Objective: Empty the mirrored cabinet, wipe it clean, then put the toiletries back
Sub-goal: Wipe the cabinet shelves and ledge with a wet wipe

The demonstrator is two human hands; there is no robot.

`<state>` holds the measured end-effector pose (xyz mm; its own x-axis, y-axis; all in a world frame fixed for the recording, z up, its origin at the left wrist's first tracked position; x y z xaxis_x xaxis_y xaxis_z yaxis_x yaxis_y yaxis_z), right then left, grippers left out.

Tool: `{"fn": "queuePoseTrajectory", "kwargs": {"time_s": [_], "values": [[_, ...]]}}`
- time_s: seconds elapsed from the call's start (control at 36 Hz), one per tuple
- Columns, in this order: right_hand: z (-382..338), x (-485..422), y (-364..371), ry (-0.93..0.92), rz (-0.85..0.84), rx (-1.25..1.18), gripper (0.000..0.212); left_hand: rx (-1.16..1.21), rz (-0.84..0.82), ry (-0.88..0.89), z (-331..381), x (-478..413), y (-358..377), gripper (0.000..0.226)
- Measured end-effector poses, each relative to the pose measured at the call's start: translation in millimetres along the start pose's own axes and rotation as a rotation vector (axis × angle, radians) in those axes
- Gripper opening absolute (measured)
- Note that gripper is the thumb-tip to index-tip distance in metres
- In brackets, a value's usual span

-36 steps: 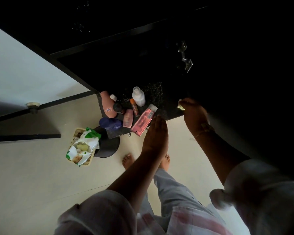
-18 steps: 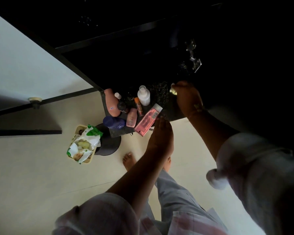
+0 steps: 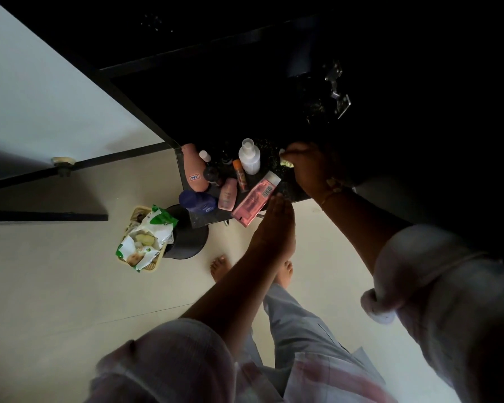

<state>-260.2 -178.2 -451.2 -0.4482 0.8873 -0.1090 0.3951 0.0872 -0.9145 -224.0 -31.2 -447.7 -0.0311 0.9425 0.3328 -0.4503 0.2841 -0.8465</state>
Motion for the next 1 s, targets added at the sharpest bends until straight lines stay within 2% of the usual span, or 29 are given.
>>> {"fn": "queuePoseTrajectory", "kwargs": {"time_s": [0.06,0.11,0.25,0.39,0.58,0.67,0.81,0.86,0.94,1.0], "values": [[-0.9,19.0,1.4,0.007,-0.02,-0.053,0.023,-0.014,0.019,-0.011,-4.4,-3.6,0.1,0.073],[0.8,38.1,0.7,0.027,-0.012,-0.105,0.02,-0.043,-0.036,-0.004,-0.9,-0.8,2.1,0.076],[-7.8,72.9,-5.0,-0.063,0.039,-0.177,0.038,-0.083,-0.059,0.022,5.7,9.1,-2.1,0.081],[-18.3,86.8,-11.2,-0.051,0.031,-0.215,0.033,-0.103,-0.051,0.036,4.3,21.0,0.6,0.073],[-25.0,88.7,-9.4,-0.135,-0.017,-0.13,0.034,-0.134,-0.022,0.029,1.9,22.4,-4.8,0.071],[-24.0,75.7,-9.8,-0.075,0.003,-0.153,0.036,-0.136,-0.056,0.008,-0.5,19.5,-4.1,0.072],[-4.8,24.2,2.1,0.226,-0.036,-0.262,0.022,-0.118,-0.121,-0.011,-2.8,13.7,-1.7,0.078],[3.5,4.1,4.7,0.351,-0.001,-0.351,0.019,-0.124,-0.127,-0.004,-2.4,12.2,-1.5,0.079],[-1.1,-21.0,-0.1,0.265,0.004,-0.289,0.021,-0.151,-0.146,0.004,-3.3,11.5,0.2,0.081],[-9.6,-35.5,0.1,0.123,-0.031,-0.21,0.022,-0.156,-0.155,0.001,-4.4,11.1,1.4,0.082]]}}
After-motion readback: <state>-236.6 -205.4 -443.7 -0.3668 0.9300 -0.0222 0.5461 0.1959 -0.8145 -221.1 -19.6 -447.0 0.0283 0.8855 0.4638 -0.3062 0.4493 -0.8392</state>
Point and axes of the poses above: each hand's wrist, its own x-axis away from the middle knuckle, its own y-axis out of the palm, z = x × y, the point moved 7 cm from there along -x, towards the middle knuckle, and after that the axes turned 14 degrees about z, right-handed, at the moved point
